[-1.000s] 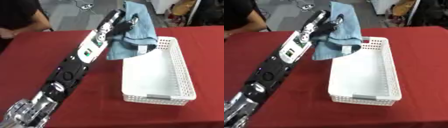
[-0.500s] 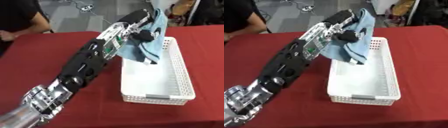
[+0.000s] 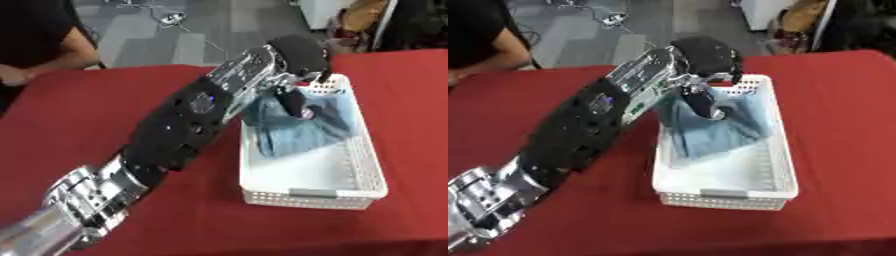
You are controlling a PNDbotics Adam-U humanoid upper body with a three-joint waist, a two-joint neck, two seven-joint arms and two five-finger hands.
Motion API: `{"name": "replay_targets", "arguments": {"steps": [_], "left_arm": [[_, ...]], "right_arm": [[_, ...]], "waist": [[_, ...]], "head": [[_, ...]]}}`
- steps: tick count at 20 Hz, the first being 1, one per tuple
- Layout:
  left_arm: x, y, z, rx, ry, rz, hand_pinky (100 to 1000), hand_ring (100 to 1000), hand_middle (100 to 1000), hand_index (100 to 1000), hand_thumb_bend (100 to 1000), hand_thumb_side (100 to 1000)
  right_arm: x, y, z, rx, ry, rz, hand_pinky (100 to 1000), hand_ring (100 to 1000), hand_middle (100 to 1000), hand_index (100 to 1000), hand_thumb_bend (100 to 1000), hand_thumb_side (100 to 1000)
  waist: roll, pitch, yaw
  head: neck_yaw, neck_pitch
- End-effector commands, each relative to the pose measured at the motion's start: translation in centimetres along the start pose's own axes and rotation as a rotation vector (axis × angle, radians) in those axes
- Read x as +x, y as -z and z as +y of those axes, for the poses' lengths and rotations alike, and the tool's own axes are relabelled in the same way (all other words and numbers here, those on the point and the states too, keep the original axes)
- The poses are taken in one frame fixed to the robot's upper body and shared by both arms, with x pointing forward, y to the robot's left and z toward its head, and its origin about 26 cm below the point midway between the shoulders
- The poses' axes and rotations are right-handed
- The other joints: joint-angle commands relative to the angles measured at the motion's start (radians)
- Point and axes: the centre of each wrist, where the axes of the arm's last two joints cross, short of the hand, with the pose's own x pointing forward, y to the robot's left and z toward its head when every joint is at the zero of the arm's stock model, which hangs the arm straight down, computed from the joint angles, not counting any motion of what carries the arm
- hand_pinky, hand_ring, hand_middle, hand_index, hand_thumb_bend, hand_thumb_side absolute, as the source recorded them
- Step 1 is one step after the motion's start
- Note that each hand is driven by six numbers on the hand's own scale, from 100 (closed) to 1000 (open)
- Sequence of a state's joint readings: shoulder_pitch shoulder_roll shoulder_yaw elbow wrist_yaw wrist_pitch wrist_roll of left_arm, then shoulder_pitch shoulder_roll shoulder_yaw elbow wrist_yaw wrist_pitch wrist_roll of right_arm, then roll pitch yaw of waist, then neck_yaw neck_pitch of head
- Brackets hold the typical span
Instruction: Pick up objects on the table and place them in the box.
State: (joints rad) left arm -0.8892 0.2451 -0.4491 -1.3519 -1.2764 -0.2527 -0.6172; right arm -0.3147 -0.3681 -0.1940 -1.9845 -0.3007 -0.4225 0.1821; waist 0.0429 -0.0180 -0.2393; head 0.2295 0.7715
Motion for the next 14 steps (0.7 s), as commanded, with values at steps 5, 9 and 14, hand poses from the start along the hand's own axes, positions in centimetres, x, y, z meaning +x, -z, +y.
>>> {"name": "replay_targets", "arguments": {"steps": [5, 9, 14], "left_arm": [[-1.01, -1.04, 1.09, 0.005, 0.024, 0.028, 967, 927, 891, 911, 811, 800], [-1.05, -1.17, 1.25, 0.016, 0.020, 0.034, 981, 940, 902, 925, 812, 811], [-1.12, -1.30, 1.28, 0.030, 0.012, 0.042, 968, 930, 900, 932, 763, 760]], "right_arm": [[0.52, 0.61, -0.20, 0.011, -0.012, -0.026, 838, 867, 837, 946, 100, 1000], [0.52, 0.60, -0.20, 0.010, -0.012, -0.026, 838, 867, 837, 946, 100, 1000], [0.51, 0.60, -0.19, 0.010, -0.012, -0.025, 838, 866, 837, 945, 100, 1000]], "waist": [[-0.006, -0.011, 0.003], [-0.005, -0.012, 0.002], [-0.005, -0.012, 0.003]], "head": [[0.005, -0.001], [0.005, -0.001], [0.007, -0.001]]}}
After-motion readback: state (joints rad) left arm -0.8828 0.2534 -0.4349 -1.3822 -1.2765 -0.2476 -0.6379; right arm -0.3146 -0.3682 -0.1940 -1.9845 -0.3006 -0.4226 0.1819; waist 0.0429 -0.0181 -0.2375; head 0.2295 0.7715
